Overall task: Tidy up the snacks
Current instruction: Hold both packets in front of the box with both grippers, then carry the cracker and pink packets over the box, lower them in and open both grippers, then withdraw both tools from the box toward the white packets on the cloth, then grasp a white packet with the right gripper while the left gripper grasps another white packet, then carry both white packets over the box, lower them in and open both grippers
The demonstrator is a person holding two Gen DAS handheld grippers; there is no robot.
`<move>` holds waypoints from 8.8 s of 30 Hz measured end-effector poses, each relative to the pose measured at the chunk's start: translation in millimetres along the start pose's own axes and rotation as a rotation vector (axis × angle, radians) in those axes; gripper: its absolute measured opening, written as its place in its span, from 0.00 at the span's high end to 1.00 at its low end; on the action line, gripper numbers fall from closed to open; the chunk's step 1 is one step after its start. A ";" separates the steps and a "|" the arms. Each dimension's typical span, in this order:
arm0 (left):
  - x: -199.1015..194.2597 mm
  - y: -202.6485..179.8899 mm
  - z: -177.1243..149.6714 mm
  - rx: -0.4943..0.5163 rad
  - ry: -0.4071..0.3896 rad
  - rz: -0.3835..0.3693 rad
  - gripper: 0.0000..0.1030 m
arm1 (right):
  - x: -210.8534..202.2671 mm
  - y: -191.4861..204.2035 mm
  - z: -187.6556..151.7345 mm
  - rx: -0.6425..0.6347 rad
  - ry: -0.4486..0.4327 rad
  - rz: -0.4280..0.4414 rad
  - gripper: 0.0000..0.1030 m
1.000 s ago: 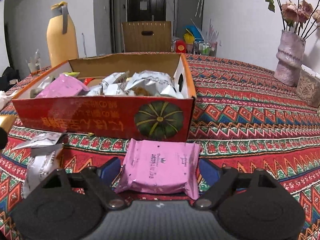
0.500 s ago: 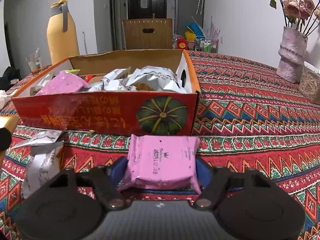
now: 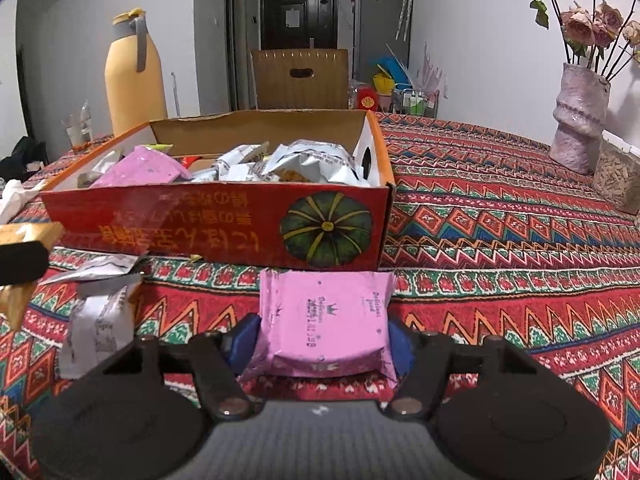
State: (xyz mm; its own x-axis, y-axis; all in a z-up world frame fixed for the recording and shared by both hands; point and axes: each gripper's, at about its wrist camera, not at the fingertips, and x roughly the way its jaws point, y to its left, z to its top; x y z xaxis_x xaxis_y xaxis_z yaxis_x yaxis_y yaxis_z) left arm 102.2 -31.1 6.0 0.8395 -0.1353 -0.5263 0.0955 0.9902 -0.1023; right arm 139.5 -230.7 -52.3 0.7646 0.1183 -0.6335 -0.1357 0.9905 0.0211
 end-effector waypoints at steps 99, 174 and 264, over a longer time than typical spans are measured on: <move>56.7 45.0 98.7 -0.090 -0.196 0.151 0.00 | 22.3 39.2 101.5 -0.007 -0.268 0.012 0.00; -6.4 70.5 -12.9 -0.036 0.037 0.091 0.00 | -33.6 71.6 4.1 -0.068 -0.071 0.098 0.62; 29.7 2.4 88.9 0.023 -0.167 0.064 0.45 | -36.4 25.6 87.8 -0.017 -0.335 0.052 0.61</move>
State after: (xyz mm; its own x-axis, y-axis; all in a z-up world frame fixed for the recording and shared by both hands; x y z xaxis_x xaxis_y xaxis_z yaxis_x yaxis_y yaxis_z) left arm 174.9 -29.6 65.1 0.9211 -0.0663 -0.3836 0.0497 0.9974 -0.0529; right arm 163.6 -203.5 39.2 0.9204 0.1877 -0.3429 -0.1882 0.9816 0.0323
